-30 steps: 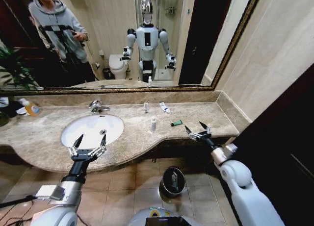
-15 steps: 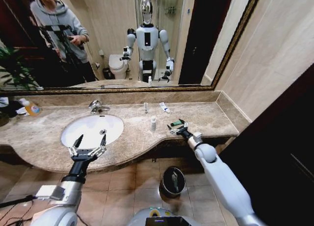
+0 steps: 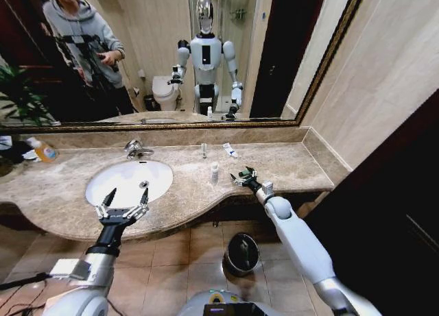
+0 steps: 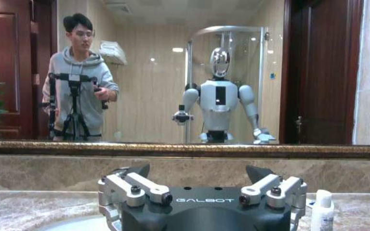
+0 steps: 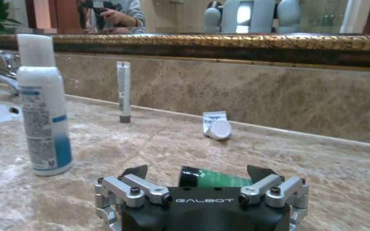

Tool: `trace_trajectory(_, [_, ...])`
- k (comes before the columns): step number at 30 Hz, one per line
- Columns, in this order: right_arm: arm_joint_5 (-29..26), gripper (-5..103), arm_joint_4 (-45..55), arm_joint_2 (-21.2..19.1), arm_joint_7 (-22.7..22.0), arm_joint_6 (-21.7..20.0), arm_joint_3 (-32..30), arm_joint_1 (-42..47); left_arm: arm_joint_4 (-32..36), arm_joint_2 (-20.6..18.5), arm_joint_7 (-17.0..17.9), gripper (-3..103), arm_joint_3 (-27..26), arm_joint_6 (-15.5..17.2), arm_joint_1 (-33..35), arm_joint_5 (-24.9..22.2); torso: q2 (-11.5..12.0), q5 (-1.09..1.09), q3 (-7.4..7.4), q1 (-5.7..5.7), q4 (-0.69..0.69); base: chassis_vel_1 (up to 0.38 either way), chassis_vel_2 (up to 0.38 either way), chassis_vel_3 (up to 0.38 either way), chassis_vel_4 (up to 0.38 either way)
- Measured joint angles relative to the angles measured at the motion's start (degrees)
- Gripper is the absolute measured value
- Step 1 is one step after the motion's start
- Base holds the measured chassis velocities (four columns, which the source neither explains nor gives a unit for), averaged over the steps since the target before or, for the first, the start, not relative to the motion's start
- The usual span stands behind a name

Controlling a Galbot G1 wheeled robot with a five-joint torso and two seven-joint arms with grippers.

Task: Pick up the trash from the sink and place it in the trash bin.

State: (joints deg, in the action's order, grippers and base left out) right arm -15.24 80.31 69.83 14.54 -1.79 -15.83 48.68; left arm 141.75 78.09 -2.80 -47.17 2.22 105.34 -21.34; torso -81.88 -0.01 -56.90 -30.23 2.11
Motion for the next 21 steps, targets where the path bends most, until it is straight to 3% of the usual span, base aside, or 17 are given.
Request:
trace_trajectory(7, [-0.5, 101, 0.0, -0.5, 0.0, 0.2, -1.0, 1.4, 0.0, 0.0, 0.0, 100, 0.0, 0.0, 0.0, 0.0, 0.0, -0.01, 0.01, 0.01, -0.01, 0.0, 0.0, 0.0, 0.0])
trace_trajectory(18, [-1.3, 67, -0.4, -0.4, 0.5, 1.1, -1.0, 1.1, 0.0, 0.0, 0.0, 100, 0.0, 0.0, 0.0, 0.0, 0.0, 0.0, 0.01, 0.01, 0.0, 0.0, 0.0, 0.0, 0.0])
trace_trajectory(21, [-1.5, 63, -0.4, -0.4, 0.5, 1.1, -0.9, 0.9, 0.0, 0.0, 0.0, 100, 0.0, 0.0, 0.0, 0.0, 0.0, 0.01, 0.0, 0.01, 0.0, 0.0, 0.0, 0.0, 0.0])
